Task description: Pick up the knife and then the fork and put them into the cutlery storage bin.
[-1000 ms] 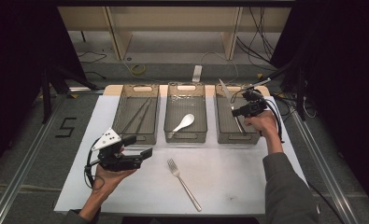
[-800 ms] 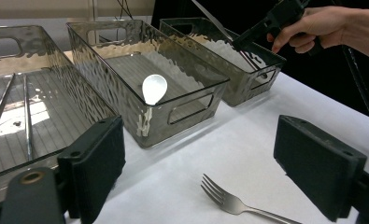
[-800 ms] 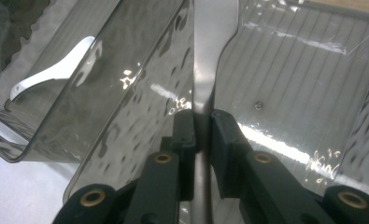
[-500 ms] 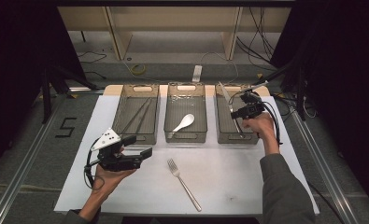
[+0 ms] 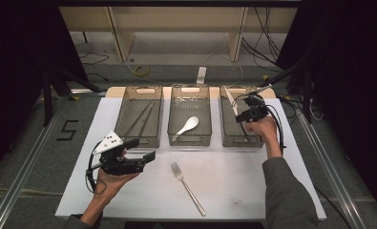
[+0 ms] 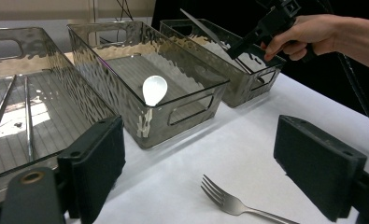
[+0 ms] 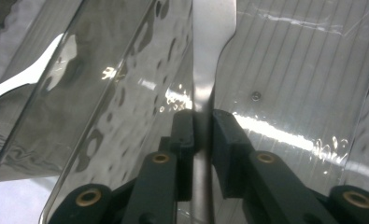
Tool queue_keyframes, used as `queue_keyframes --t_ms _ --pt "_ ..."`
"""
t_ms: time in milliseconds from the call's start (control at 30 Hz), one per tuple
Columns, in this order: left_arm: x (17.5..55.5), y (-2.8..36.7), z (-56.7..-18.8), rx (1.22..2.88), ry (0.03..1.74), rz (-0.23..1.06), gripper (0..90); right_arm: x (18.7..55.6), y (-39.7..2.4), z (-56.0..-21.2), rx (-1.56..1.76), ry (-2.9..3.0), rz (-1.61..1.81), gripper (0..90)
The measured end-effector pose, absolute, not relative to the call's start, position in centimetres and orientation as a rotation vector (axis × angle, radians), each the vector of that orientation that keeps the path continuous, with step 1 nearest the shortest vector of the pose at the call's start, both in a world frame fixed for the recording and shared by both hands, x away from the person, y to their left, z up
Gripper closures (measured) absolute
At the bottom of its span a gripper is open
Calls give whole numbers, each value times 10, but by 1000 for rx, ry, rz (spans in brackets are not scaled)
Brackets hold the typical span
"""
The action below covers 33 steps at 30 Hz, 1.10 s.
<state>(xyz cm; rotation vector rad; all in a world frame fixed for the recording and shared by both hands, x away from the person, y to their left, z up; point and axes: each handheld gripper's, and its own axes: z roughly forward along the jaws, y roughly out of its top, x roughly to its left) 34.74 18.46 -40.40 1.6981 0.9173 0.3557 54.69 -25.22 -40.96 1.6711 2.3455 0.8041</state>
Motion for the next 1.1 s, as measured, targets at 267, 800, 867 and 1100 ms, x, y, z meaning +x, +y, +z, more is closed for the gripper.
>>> queue_keyframes --t_ms 267,800,867,1100 --pt "347 185 -404 1699 919 355 159 542 -250 -399 1616 2377 837 642" --pt "347 185 -404 1700 923 361 159 457 -205 -368 1225 2520 1049 467" --pt "347 185 -404 1699 923 363 158 442 -197 -370 1174 2554 1094 495" --pt "347 186 -404 1698 923 364 158 396 -164 -387 984 2701 1144 611"
